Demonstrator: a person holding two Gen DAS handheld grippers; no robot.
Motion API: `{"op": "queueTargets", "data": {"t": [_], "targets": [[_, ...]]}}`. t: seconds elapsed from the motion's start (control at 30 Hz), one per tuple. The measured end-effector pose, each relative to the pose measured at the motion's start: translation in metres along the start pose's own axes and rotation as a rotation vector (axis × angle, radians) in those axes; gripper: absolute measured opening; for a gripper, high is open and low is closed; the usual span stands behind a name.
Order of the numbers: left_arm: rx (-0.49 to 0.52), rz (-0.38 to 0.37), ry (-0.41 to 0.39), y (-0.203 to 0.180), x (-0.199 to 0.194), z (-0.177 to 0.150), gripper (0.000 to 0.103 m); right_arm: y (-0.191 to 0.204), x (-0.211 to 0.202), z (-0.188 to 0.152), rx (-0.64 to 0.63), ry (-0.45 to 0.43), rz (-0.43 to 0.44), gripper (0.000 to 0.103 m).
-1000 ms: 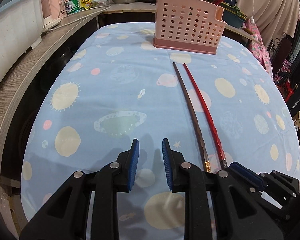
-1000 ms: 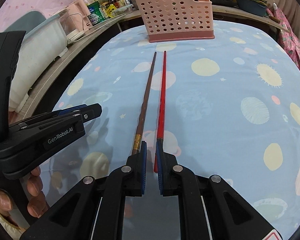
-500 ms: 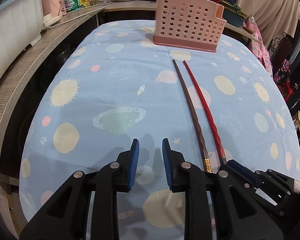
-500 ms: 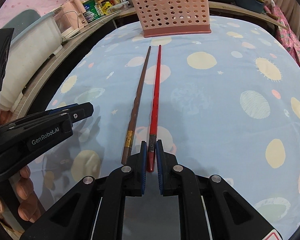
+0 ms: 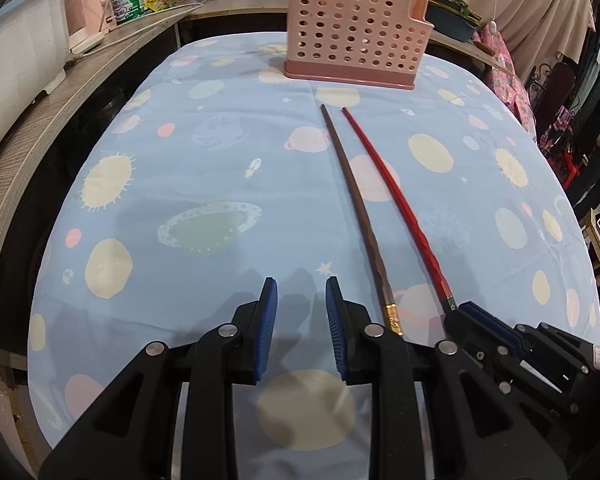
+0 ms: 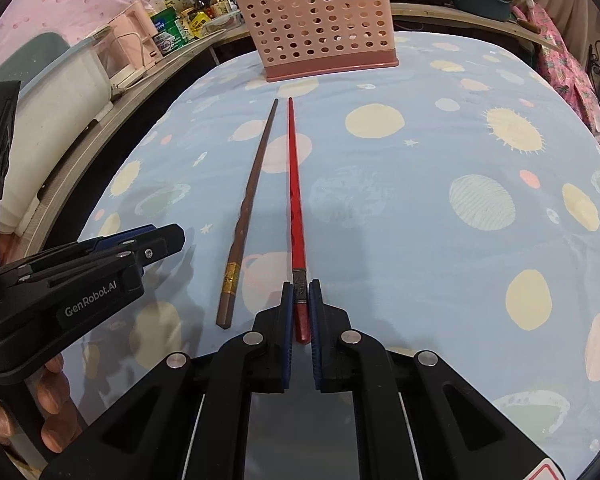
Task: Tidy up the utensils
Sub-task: 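Grasp the brown chopstick with the left tool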
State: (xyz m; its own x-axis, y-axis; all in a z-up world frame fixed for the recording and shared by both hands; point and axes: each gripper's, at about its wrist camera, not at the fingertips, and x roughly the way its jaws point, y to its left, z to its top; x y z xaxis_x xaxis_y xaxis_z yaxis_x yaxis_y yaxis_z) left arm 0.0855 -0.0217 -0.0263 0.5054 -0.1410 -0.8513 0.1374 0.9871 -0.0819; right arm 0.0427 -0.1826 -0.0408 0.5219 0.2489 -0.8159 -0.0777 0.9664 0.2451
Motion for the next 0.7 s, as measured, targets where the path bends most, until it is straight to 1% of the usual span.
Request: {"op": "queueTargets", "data": {"t": [0.1, 0.37, 0.7], "targets": [[0.008, -0.011, 0.010, -0.007, 0.002, -0.002, 0.034, -0.007, -0.003, 0.001, 0.019, -0.006, -0.008, 0.008], [0.035, -0.035, 0.027, -0.026, 0.009, -0.004, 0.041, -0.019, -0.006, 0.000, 0.045, -0.011, -0.011, 0.008], [0.071, -0.021, 0.033, -0.037, 0.015, -0.006, 0.041, -0.024, -0.007, -0.002, 0.053, -0.008, -0.003, 0.008]]}}
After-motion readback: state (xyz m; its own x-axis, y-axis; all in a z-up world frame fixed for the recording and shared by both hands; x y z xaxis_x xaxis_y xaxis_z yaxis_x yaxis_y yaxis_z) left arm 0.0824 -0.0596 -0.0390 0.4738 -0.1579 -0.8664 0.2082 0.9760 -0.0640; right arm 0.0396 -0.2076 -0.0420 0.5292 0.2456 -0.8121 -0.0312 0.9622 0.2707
